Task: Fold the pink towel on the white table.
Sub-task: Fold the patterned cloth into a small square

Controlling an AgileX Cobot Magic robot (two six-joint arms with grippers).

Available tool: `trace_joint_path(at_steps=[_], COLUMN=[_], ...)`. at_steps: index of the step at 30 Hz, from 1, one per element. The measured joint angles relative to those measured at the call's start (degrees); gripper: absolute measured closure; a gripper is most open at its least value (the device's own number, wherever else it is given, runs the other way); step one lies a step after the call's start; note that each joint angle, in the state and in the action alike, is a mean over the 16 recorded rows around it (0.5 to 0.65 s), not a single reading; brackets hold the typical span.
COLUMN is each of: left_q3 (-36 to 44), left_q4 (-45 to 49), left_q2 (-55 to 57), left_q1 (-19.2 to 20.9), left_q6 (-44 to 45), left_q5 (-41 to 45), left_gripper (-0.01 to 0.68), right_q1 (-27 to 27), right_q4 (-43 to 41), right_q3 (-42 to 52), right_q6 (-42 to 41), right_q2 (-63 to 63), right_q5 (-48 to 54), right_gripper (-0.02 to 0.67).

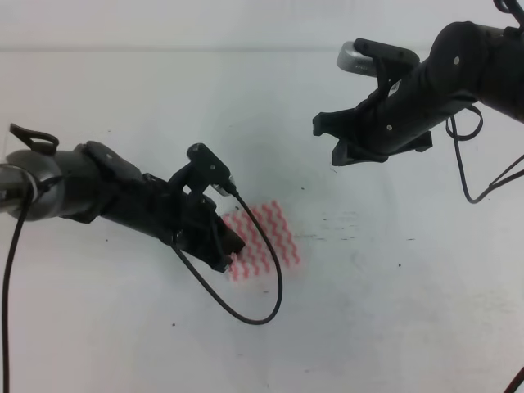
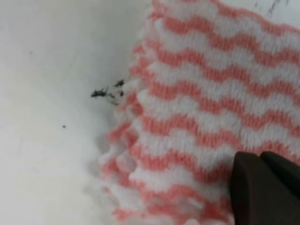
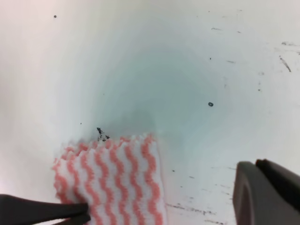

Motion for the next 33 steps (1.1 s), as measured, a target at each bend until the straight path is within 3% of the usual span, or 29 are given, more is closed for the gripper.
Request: trace_joint_path(at_steps=[18, 33], left_q3=[-2.46, -2.52], left_q4=[4.23, 7.88], left_q2=[-4.08, -1.16], left_q1=[0.01, 0.0], left_q6=[-8.28, -12.11], left_q5=[4.31, 7.85], left_gripper=[0.677, 0.677], right_q1=[0.0, 0.0], right_q4=[0.31, 0.83], right_q3=[0.0, 0.0], right_q6=[-0.01, -0.16], right_q2=[0.04, 0.04], right_q5=[0.0, -0.32], right_gripper=[0.667, 0.667])
